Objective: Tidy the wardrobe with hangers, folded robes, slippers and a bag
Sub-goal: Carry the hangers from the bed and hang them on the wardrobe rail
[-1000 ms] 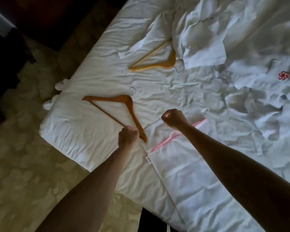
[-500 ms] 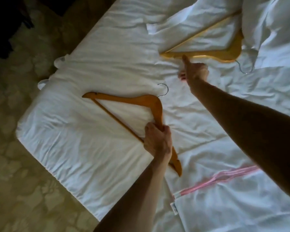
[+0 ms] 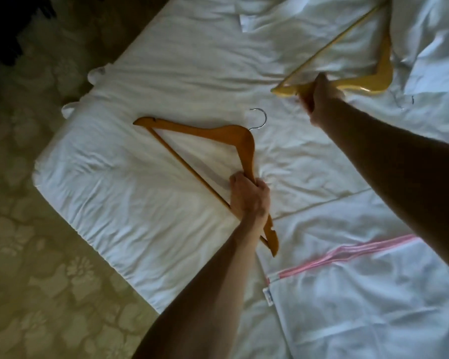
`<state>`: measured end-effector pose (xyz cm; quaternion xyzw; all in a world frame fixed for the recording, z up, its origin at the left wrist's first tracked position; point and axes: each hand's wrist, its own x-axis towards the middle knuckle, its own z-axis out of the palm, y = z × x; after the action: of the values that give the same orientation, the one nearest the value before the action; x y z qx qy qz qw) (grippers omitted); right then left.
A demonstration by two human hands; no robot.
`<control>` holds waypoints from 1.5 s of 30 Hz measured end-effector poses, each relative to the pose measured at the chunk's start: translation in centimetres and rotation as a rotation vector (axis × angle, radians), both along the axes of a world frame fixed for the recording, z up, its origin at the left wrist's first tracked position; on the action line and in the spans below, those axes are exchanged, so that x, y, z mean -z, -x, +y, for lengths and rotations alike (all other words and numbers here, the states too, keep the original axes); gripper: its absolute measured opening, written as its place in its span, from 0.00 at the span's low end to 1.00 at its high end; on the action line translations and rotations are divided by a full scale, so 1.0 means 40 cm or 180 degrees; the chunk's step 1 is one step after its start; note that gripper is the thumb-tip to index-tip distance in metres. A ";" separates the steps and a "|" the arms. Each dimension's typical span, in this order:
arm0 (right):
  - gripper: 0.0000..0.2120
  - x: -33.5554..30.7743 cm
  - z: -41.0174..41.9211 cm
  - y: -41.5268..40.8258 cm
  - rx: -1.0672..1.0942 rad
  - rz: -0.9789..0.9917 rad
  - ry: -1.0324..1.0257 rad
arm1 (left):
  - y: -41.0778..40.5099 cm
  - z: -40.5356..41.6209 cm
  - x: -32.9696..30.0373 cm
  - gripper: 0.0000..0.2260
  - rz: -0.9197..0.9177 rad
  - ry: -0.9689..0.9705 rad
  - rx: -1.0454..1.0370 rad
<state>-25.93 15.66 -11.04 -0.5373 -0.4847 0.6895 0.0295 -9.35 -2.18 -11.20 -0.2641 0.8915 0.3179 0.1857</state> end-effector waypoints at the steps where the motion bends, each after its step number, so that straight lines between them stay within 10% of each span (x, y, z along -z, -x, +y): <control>1: 0.12 -0.023 -0.001 -0.046 -0.0006 -0.0084 -0.0117 | -0.003 -0.005 -0.020 0.11 -0.0035 -0.0115 -0.0008; 23: 0.05 -0.962 -0.150 -1.126 -0.2749 0.1216 -0.1102 | -0.650 -0.197 -0.882 0.11 0.0934 -0.1842 -0.0364; 45: 0.12 -1.239 -1.022 -1.310 -0.4966 0.2522 -0.0714 | -1.157 -0.961 -1.248 0.11 0.2231 -0.1452 -0.1318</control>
<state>26.47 -25.20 38.51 0.2314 -0.7324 0.5971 -0.2312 36.95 -40.61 38.71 -0.2656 0.7363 0.6062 -0.1408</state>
